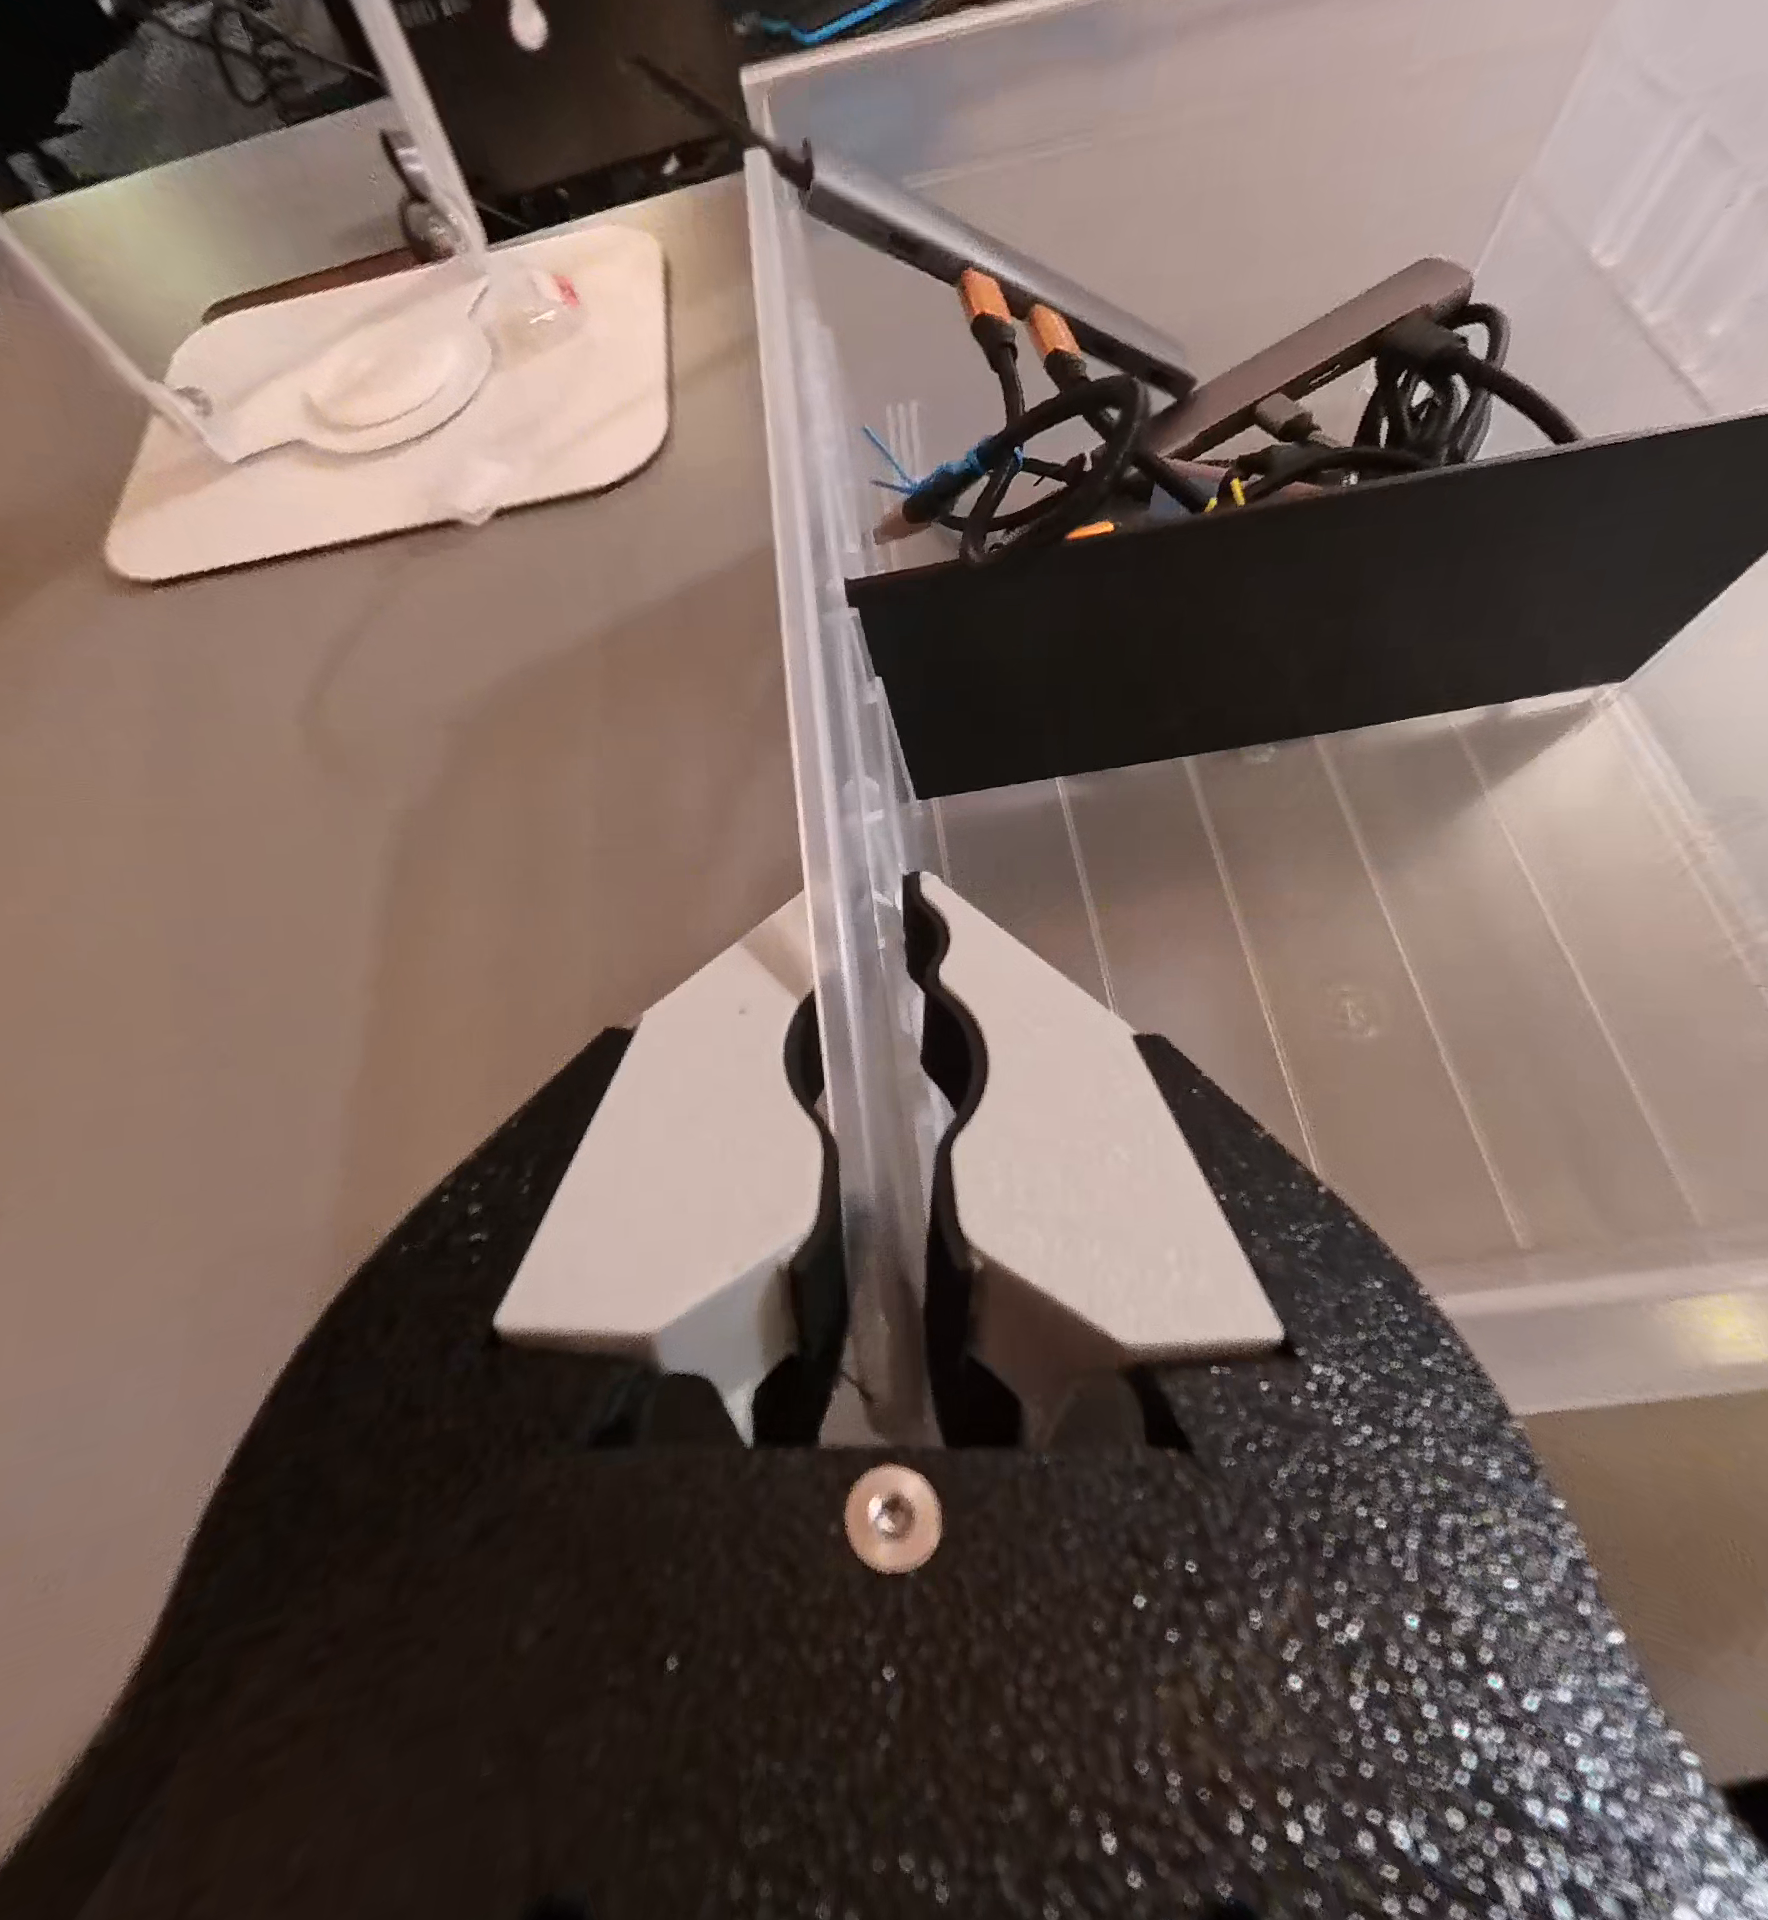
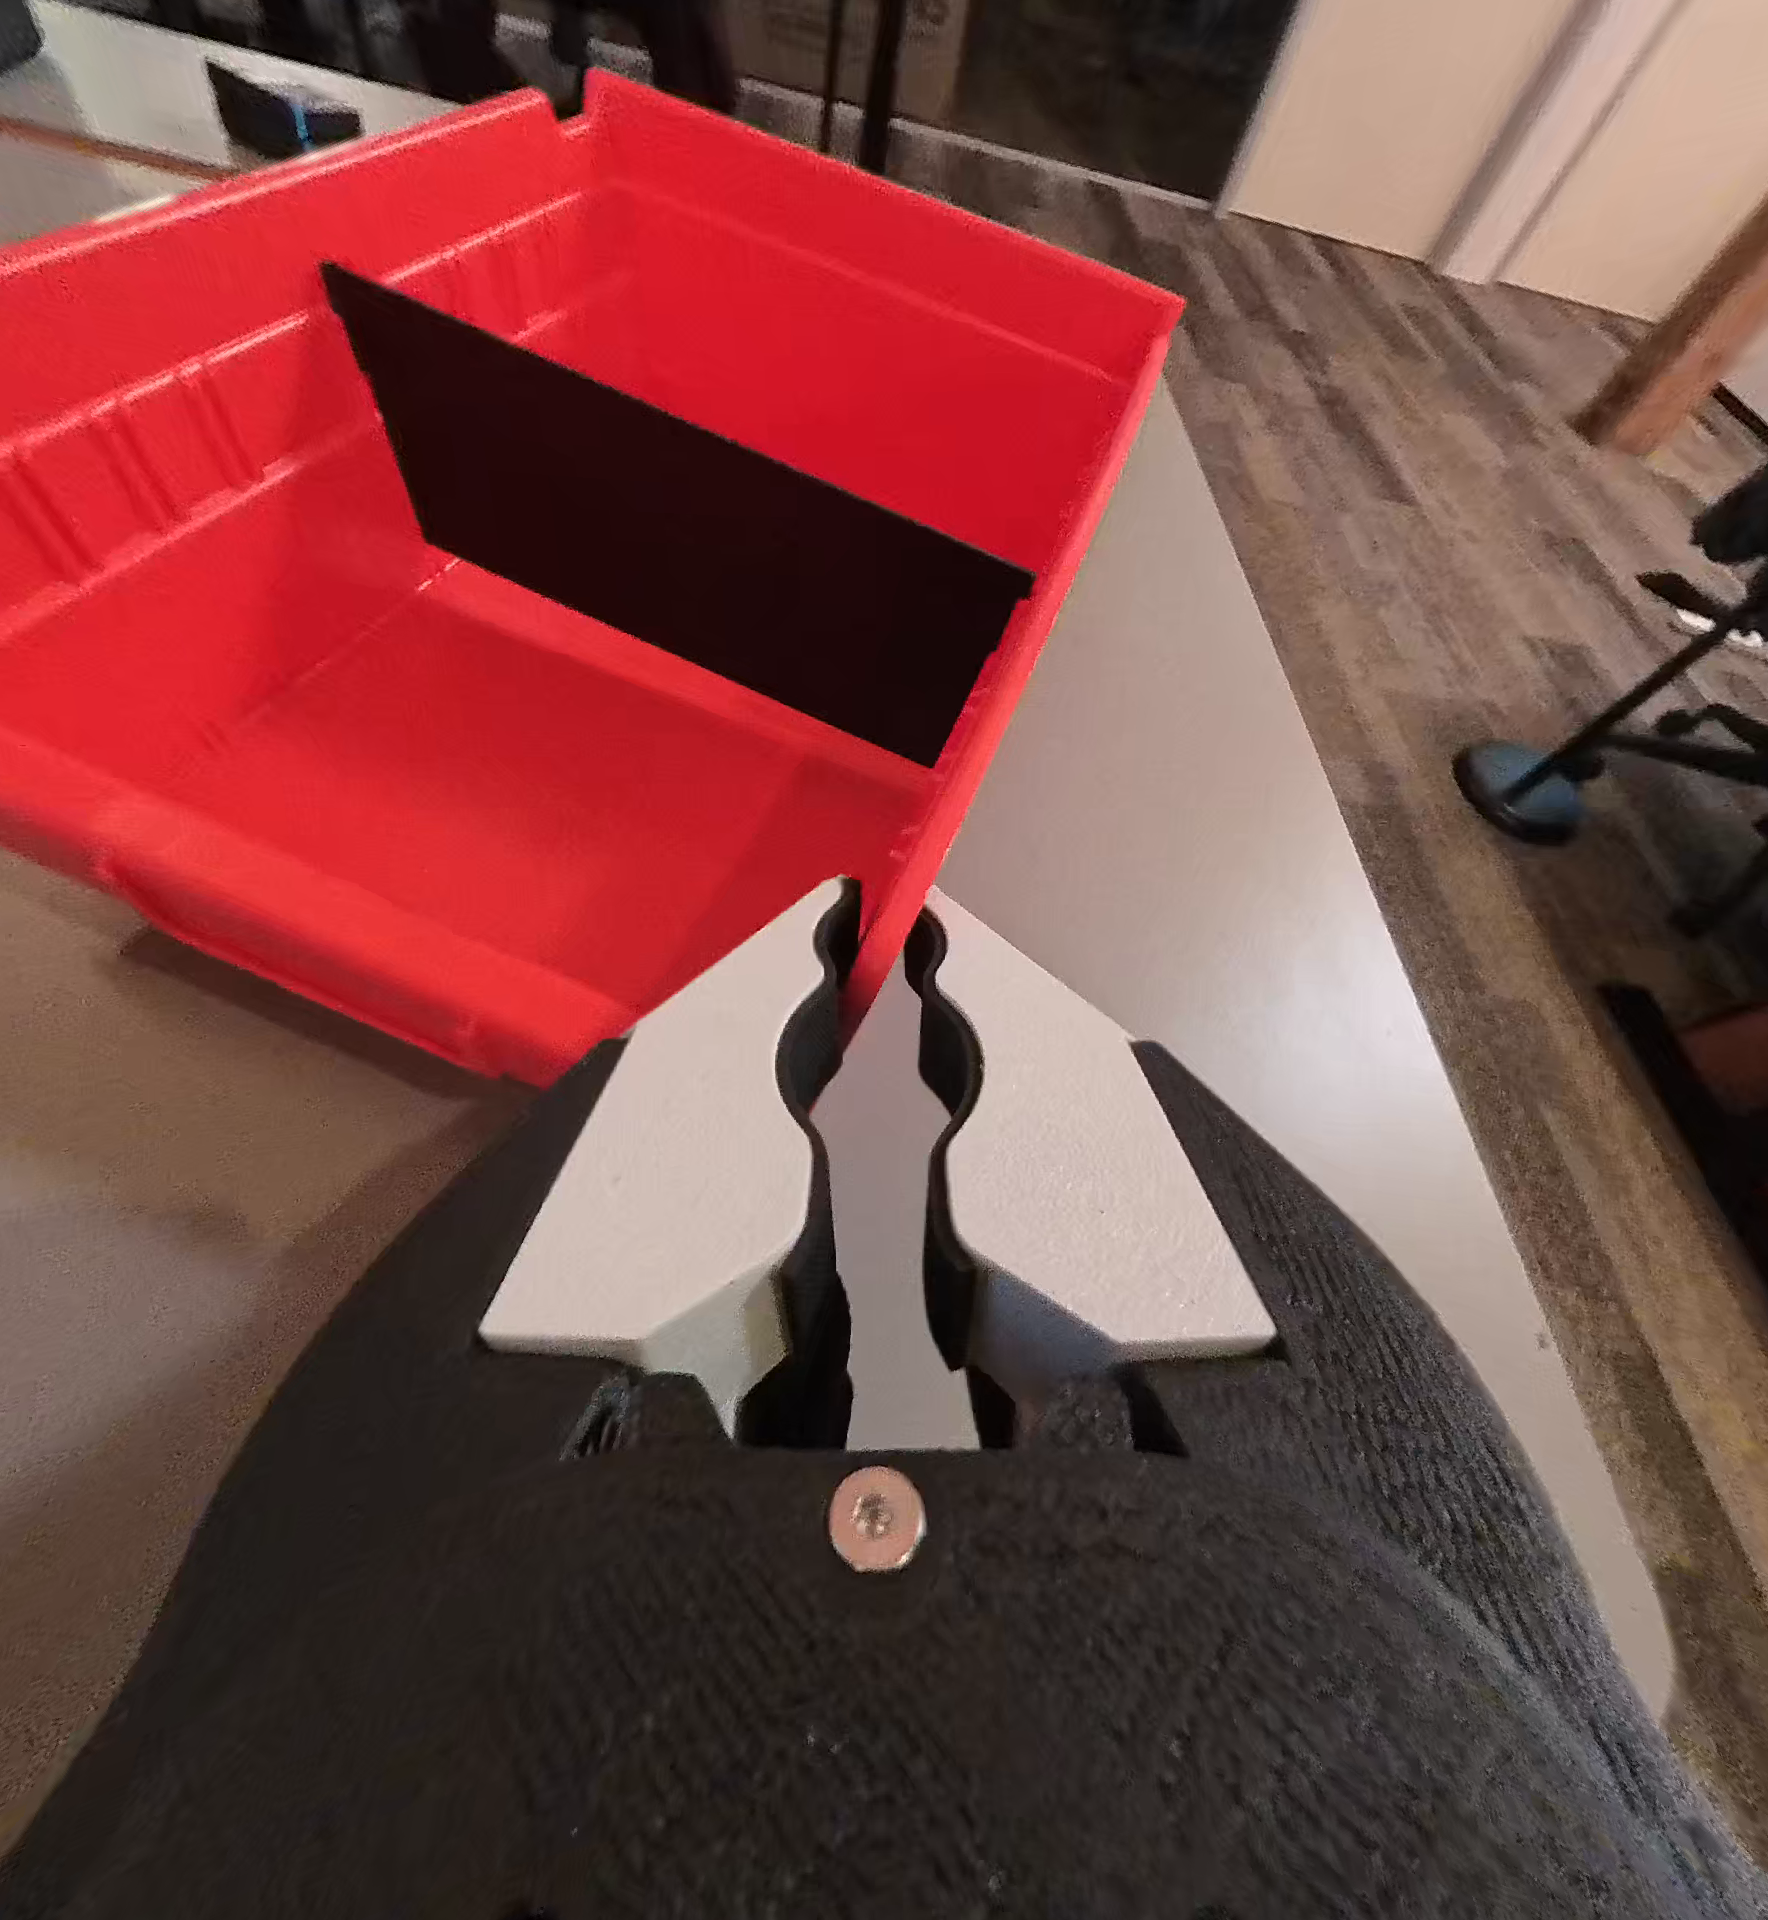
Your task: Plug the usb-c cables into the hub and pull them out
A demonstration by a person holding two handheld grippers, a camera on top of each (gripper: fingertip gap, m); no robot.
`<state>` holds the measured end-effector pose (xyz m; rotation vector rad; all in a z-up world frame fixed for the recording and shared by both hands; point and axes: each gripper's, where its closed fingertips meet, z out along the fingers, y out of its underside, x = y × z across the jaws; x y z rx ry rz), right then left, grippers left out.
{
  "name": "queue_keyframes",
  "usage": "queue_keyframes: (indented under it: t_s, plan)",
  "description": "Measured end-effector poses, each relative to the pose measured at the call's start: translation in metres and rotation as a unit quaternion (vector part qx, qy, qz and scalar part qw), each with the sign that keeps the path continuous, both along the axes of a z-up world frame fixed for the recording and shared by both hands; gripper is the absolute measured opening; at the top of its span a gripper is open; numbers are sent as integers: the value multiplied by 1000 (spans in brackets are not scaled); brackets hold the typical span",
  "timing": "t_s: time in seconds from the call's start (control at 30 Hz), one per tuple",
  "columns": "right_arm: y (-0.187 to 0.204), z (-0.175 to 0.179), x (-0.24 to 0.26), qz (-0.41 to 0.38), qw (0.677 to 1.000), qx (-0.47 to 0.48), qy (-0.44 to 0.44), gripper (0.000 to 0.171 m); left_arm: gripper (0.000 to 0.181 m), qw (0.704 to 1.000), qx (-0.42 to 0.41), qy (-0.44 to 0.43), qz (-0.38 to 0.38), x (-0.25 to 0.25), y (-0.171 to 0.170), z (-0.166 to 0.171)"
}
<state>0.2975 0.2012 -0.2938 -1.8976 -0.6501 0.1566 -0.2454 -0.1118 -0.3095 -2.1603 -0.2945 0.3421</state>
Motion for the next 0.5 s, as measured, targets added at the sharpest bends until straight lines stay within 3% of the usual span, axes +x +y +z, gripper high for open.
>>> queue_keyframes:
  t_s: [0.27,0.5]
  plan:
    - [-8,-2,10,97,994,-13,-50,7,4,998,4,-16,59,-50,-59,1]
    - [-13,1,26,111,992,-40,-33,6,4,998,5,-26,52,-102,-93,0]
